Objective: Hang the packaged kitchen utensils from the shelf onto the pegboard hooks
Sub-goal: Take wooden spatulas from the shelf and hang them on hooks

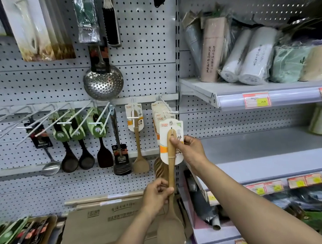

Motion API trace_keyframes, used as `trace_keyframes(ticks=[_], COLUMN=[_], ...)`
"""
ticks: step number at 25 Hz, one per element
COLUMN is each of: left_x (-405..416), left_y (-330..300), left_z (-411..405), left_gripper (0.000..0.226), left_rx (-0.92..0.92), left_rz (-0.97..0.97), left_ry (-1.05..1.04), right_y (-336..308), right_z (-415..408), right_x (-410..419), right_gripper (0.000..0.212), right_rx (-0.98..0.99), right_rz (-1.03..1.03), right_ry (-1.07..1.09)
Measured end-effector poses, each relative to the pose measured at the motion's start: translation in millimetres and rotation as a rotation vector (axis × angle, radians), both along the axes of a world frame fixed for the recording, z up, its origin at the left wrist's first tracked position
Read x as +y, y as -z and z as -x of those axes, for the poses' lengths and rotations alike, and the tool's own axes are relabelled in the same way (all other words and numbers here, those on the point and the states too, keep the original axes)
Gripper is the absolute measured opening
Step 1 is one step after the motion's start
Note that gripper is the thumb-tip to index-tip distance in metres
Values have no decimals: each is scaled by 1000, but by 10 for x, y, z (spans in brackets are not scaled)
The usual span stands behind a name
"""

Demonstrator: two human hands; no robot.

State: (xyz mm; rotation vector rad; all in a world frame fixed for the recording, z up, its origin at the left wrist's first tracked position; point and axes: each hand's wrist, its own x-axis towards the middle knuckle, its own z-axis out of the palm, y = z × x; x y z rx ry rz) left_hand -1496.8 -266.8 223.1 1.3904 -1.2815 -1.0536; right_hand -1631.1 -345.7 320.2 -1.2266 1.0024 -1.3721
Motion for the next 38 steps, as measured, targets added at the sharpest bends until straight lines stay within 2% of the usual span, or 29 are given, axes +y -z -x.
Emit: trace_keyframes(ticks=[5, 8, 14, 23, 28, 33, 36, 38], left_x=[-131, -296, -777, -1338, -1514, -1428, -1281, -1091], left_y=[44, 56, 74, 165, 248, 133, -66, -292], left_z=[-59, -72, -155, -275, -260, -248, -314, -380], left_gripper=[10, 11, 15, 17, 26, 10, 37, 47], left_rx=[-3, -26, -131, -190, -200, -240, -261, -378], left_rz=[-26, -42, -50, -21, -29, -42, -72, -35], left_ry=[21, -12, -46, 18, 12, 65, 78, 18], right_y=[-2, 4, 5, -81, -105, -151, -186, -203], right_z=[-14, -22, 33, -75, -100, -132, -118, -53], right_x=[-114, -257, -649, -987, -1000, -892, -677, -502], right_gripper=[13, 12, 31, 30, 23, 30, 38, 48], right_rx=[-20, 52, 215, 286, 310, 370, 534, 713], right_rz=[-41, -30, -40, -49, -77, -116, -155, -164], right_ry=[-22, -73, -207, -163, -139, -135, -76, -34])
